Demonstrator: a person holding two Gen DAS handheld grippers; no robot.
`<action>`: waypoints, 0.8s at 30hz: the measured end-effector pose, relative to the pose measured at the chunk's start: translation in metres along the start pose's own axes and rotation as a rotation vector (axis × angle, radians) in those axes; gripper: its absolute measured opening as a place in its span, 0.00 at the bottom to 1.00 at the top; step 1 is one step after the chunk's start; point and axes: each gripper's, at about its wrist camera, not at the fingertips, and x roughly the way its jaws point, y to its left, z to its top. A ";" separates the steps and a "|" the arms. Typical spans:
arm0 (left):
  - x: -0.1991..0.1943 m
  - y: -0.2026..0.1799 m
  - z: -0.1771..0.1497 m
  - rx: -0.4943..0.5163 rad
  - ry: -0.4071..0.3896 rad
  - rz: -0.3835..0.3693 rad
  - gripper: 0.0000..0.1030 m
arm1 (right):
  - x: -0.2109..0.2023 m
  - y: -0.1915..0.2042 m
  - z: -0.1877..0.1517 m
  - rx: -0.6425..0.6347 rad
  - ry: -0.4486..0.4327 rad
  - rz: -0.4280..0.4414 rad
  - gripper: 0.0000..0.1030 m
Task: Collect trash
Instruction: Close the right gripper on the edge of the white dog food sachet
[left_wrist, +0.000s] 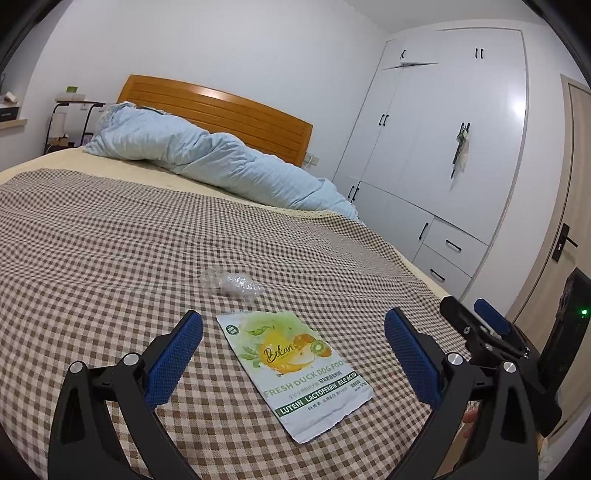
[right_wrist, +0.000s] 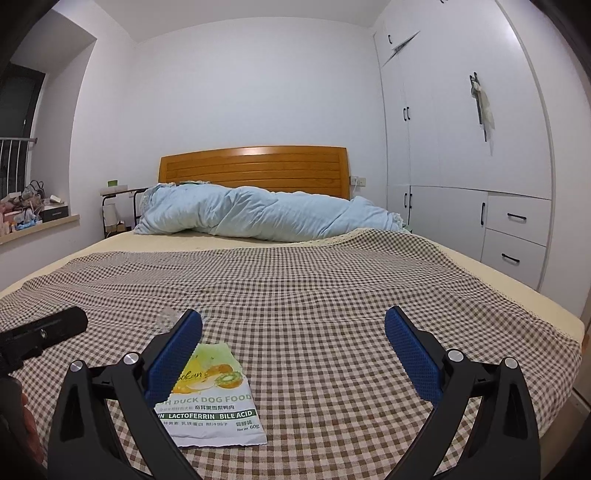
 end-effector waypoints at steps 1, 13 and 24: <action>-0.001 0.000 0.000 0.006 -0.004 0.006 0.93 | 0.001 0.001 -0.001 -0.002 0.003 0.001 0.92; -0.008 0.020 0.006 -0.026 0.008 0.037 0.93 | 0.014 -0.005 -0.003 0.061 0.051 0.040 0.92; -0.007 0.029 0.008 -0.015 0.034 0.073 0.93 | 0.071 0.033 -0.036 -0.027 0.419 0.159 0.92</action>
